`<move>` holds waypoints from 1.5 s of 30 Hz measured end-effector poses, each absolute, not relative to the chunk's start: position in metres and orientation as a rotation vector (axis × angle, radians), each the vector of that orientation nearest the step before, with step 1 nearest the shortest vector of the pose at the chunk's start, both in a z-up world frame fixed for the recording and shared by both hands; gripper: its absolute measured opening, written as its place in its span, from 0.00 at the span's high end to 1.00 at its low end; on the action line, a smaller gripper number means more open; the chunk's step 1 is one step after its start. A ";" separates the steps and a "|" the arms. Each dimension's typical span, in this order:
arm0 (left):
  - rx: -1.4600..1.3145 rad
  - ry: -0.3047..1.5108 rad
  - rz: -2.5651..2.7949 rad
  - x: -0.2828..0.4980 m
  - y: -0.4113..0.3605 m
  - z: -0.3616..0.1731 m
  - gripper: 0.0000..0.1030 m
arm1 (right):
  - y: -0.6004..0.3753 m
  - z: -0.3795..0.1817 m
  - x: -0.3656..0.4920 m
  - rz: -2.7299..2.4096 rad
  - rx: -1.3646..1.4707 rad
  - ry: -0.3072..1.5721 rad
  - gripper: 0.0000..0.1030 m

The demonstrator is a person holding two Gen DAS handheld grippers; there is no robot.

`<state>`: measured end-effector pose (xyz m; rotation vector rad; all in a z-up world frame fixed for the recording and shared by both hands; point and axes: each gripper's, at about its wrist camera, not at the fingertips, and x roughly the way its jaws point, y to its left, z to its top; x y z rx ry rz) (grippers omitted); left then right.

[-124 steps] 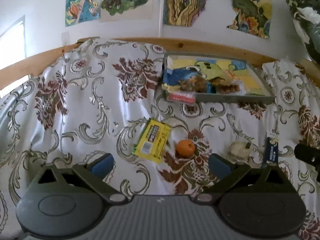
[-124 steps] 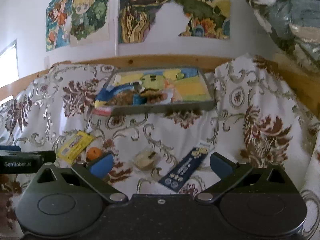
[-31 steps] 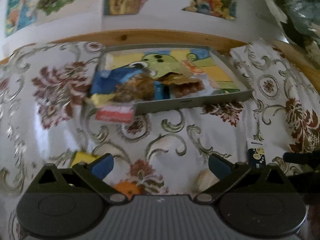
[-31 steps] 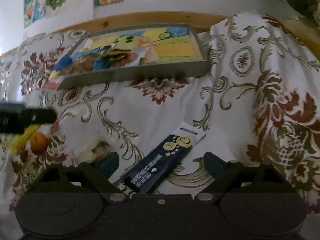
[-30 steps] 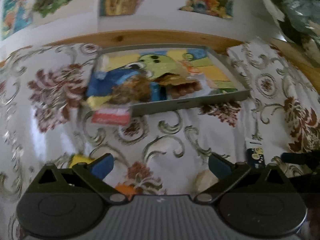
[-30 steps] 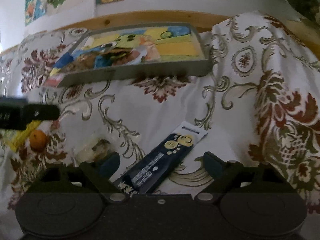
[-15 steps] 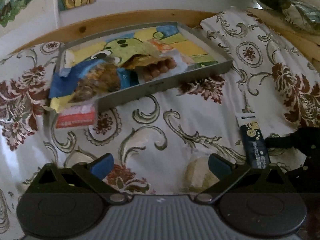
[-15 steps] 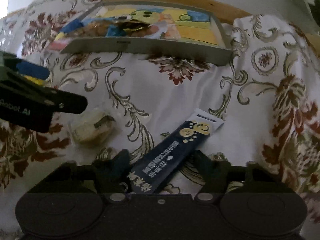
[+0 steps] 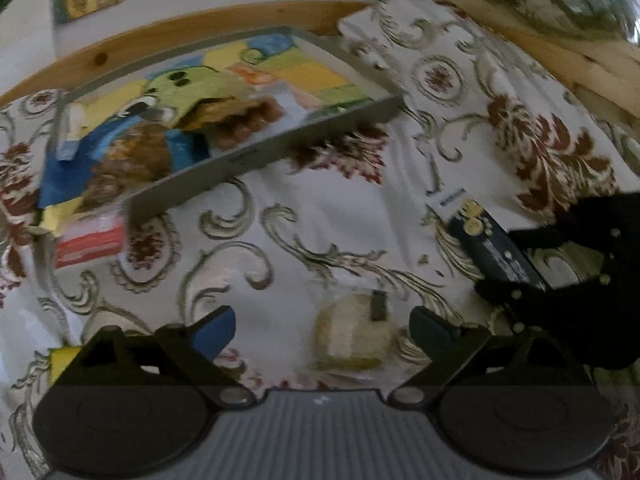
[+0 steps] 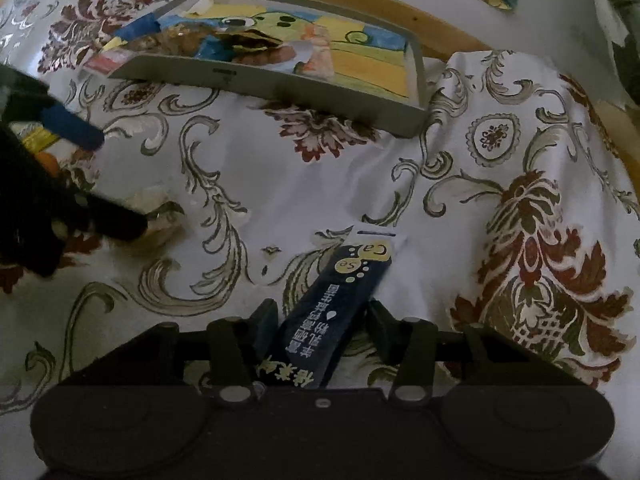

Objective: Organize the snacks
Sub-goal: 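Grasp the dark blue stick packet with the right tool while the left tool grasps the round cake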

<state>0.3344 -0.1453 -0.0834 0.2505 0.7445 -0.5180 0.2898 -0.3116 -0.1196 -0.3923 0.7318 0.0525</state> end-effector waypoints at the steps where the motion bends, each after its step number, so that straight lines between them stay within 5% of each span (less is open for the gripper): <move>1: 0.258 0.753 -0.520 0.335 -0.148 -0.085 0.07 | -0.312 -0.120 0.290 0.048 -0.403 0.725 0.44; 10: 0.340 0.794 -0.506 0.339 -0.166 -0.100 0.23 | -0.315 -0.122 0.296 0.035 -0.342 0.725 0.46; 15: 0.296 0.808 -0.536 0.339 -0.165 -0.099 0.46 | -0.320 -0.119 0.301 0.006 -0.249 0.738 0.51; 45: 0.177 0.849 -0.398 0.318 -0.160 -0.074 0.50 | -0.287 -0.109 0.268 0.084 -0.354 0.656 0.63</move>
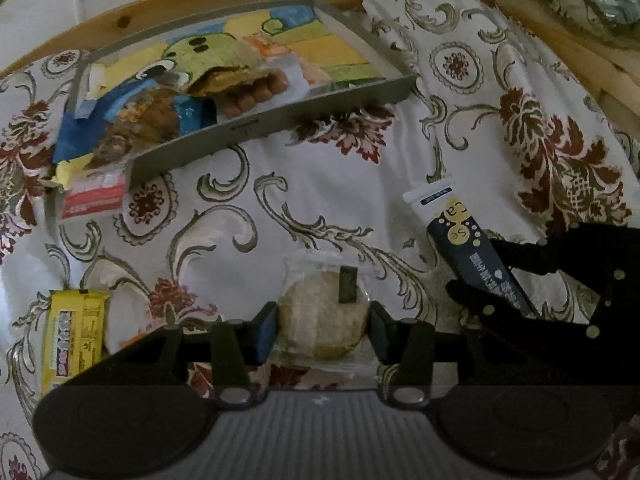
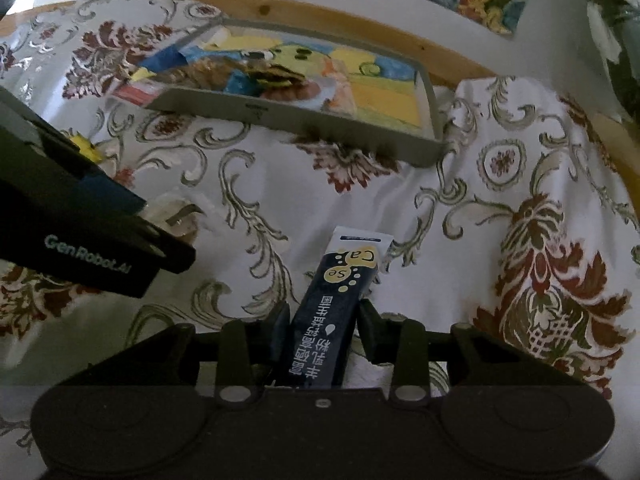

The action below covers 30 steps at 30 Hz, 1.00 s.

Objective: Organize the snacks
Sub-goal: 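Grasp the dark blue stick packet with the right tool while the left tool grasps the round cake, then carry the blue packet into the tray while the left tool carries the cake there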

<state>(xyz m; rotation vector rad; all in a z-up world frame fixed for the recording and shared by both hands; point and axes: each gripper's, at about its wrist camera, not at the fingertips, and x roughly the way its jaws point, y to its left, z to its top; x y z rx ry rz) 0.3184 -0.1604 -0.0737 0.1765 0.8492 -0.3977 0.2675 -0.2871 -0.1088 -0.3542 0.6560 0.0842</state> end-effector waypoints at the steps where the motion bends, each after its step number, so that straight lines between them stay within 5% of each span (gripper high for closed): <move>1: 0.173 0.847 -0.398 0.318 -0.160 -0.073 0.50 | -0.287 -0.108 0.267 0.089 -0.346 0.646 0.63; 20: 0.121 0.815 -0.373 0.314 -0.158 -0.063 0.50 | -0.288 -0.100 0.265 0.118 -0.283 0.578 0.63; 30: 0.042 0.730 -0.352 0.331 -0.151 -0.038 0.50 | -0.284 -0.092 0.259 0.098 -0.327 0.389 0.63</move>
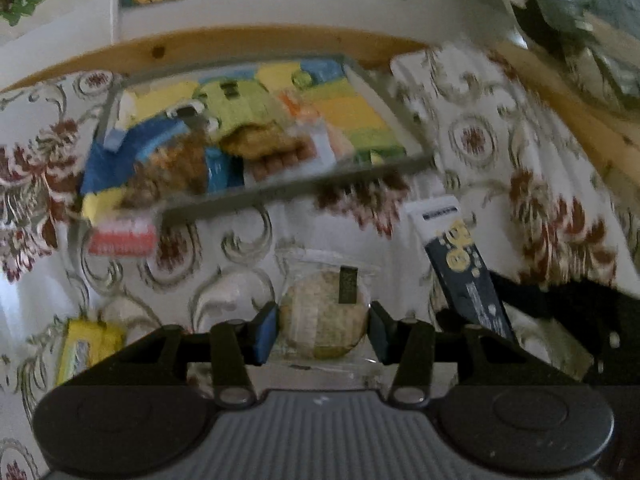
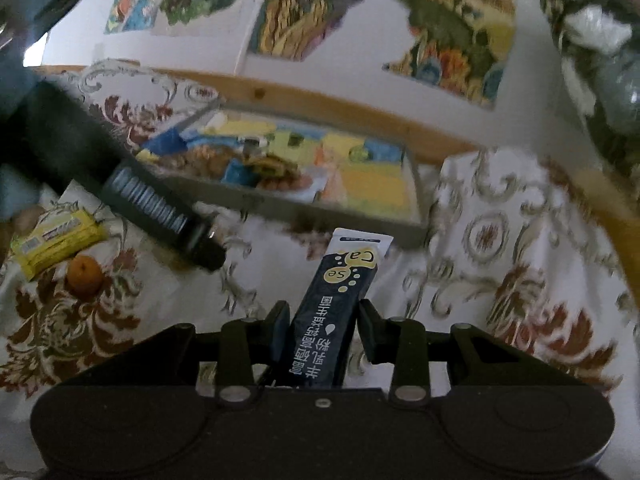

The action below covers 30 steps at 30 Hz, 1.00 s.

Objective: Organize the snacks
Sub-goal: 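Carry the blue packet into the tray while the left tool carries the cake there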

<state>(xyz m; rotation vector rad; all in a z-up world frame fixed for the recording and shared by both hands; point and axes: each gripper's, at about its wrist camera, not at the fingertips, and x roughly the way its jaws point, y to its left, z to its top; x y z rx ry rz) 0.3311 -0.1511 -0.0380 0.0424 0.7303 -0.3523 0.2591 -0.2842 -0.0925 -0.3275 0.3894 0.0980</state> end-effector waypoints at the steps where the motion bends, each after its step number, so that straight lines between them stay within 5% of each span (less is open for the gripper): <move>1: 0.031 0.716 -0.350 0.335 -0.149 -0.033 0.50 | -0.284 -0.091 0.260 0.096 -0.330 0.371 0.63; 16: -0.010 0.564 -0.298 0.441 -0.140 0.026 0.50 | -0.296 -0.030 0.368 0.084 -0.319 0.252 0.62; 30: -0.002 0.685 -0.222 0.521 -0.158 0.013 0.50 | -0.314 -0.030 0.481 0.108 -0.297 0.412 0.62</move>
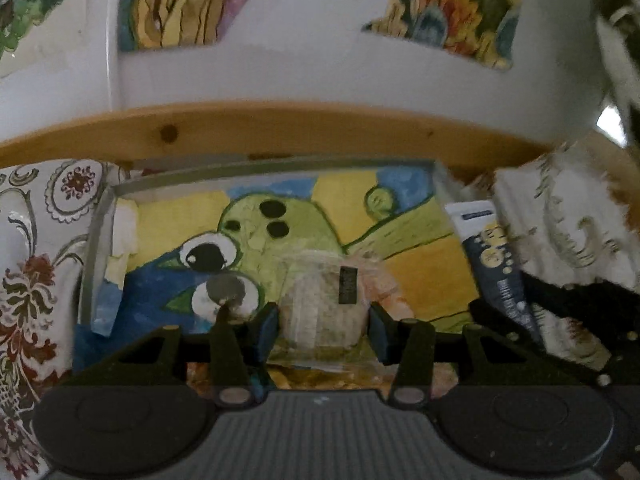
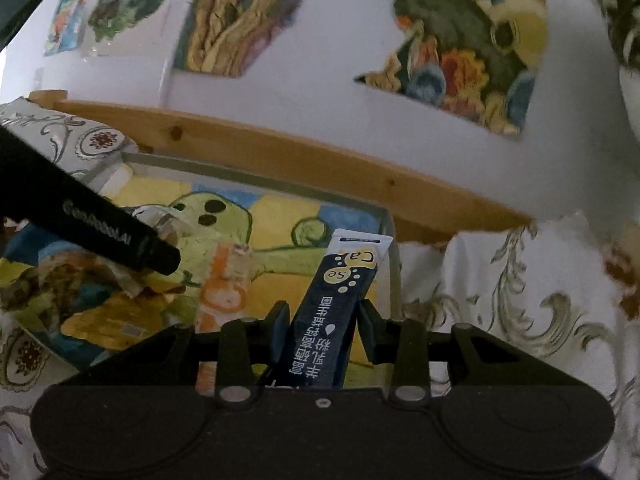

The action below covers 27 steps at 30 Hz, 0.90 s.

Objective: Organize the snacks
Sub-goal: 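Carry the blue packet into the tray while the left tool carries the cake there, then open both tools over the tray and lift them away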

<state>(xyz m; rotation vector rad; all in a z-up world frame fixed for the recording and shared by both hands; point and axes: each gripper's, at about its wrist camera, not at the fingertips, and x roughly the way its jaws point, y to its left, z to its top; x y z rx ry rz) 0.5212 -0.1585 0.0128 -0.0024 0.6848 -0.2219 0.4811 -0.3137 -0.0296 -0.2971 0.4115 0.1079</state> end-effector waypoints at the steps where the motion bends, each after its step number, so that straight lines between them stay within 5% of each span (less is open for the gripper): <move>1: 0.007 0.689 -0.215 0.524 -0.160 0.011 0.50 | -0.314 -0.031 0.482 0.107 -0.292 0.419 0.62; 20: -0.028 0.709 -0.180 0.530 -0.170 0.003 0.49 | -0.310 -0.043 0.489 0.105 -0.313 0.464 0.58; 25: -0.074 0.689 -0.175 0.526 -0.164 0.008 0.16 | -0.315 -0.035 0.482 0.089 -0.291 0.433 0.31; 27: -0.100 0.660 -0.174 0.522 -0.160 0.013 0.15 | -0.318 -0.029 0.474 0.080 -0.283 0.409 0.21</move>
